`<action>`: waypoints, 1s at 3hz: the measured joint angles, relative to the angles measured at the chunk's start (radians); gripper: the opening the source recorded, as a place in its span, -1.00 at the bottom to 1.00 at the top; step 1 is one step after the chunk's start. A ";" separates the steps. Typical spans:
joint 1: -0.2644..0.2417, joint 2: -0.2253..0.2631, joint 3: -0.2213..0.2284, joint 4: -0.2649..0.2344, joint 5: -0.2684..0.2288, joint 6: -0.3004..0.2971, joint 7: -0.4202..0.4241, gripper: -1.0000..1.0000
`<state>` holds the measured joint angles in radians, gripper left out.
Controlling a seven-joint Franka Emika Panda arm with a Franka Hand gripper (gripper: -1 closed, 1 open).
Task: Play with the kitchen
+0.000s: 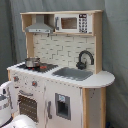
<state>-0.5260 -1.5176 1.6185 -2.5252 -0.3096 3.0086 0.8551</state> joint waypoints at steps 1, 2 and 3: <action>0.000 -0.006 0.011 -0.016 0.000 0.003 0.105 1.00; 0.000 -0.009 0.021 -0.030 0.000 0.003 0.224 1.00; -0.006 -0.009 0.032 -0.032 0.000 0.003 0.338 1.00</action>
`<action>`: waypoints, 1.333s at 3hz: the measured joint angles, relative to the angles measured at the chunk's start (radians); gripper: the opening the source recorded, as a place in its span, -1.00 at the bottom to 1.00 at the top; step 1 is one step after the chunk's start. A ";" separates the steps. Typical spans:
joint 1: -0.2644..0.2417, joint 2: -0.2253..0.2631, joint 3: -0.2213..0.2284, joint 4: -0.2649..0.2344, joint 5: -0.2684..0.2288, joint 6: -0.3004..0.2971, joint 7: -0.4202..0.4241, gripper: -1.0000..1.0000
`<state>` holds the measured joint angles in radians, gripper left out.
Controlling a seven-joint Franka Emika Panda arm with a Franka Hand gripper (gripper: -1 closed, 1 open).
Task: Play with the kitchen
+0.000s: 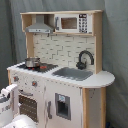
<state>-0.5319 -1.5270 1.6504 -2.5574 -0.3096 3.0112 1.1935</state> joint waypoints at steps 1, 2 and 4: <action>-0.020 0.000 0.010 0.001 0.000 0.000 0.105 1.00; -0.085 0.000 0.011 0.024 0.000 0.002 0.178 1.00; -0.227 -0.001 0.025 0.165 -0.004 0.004 0.176 1.00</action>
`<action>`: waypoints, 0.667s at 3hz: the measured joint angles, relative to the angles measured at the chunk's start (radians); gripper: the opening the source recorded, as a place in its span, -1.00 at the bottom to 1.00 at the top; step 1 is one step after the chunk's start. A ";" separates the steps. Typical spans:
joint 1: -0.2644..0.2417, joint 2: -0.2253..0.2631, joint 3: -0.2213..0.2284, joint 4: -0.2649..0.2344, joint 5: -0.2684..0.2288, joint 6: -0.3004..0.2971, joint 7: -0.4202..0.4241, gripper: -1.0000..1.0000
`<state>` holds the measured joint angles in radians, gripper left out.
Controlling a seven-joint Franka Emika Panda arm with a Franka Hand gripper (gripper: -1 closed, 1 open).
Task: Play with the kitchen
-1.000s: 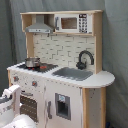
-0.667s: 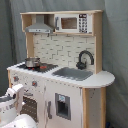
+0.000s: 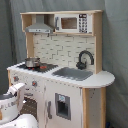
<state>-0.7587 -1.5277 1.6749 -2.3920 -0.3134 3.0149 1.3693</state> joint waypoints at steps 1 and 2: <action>-0.028 0.000 0.009 0.034 -0.026 0.000 -0.095 1.00; -0.029 0.000 0.007 0.042 -0.026 0.000 -0.201 1.00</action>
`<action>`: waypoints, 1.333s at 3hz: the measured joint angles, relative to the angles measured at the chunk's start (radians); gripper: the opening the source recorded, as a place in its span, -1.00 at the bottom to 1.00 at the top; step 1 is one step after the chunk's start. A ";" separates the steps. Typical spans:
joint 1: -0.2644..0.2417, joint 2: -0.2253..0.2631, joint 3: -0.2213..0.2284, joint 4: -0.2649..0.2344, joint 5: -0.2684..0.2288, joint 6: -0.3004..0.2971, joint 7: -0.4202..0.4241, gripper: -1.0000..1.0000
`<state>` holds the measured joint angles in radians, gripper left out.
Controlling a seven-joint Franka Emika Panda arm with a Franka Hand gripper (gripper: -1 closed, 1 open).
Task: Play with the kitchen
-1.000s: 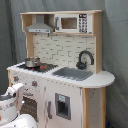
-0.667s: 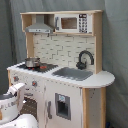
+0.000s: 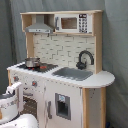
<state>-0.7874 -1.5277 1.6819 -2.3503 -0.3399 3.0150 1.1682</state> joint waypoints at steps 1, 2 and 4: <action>0.052 0.007 0.005 -0.033 0.000 -0.031 -0.076 1.00; 0.103 0.011 0.017 -0.057 0.000 -0.087 -0.163 1.00; 0.160 0.037 -0.015 -0.080 0.000 -0.162 -0.369 1.00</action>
<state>-0.6274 -1.4906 1.6674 -2.4306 -0.3398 2.8534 0.7994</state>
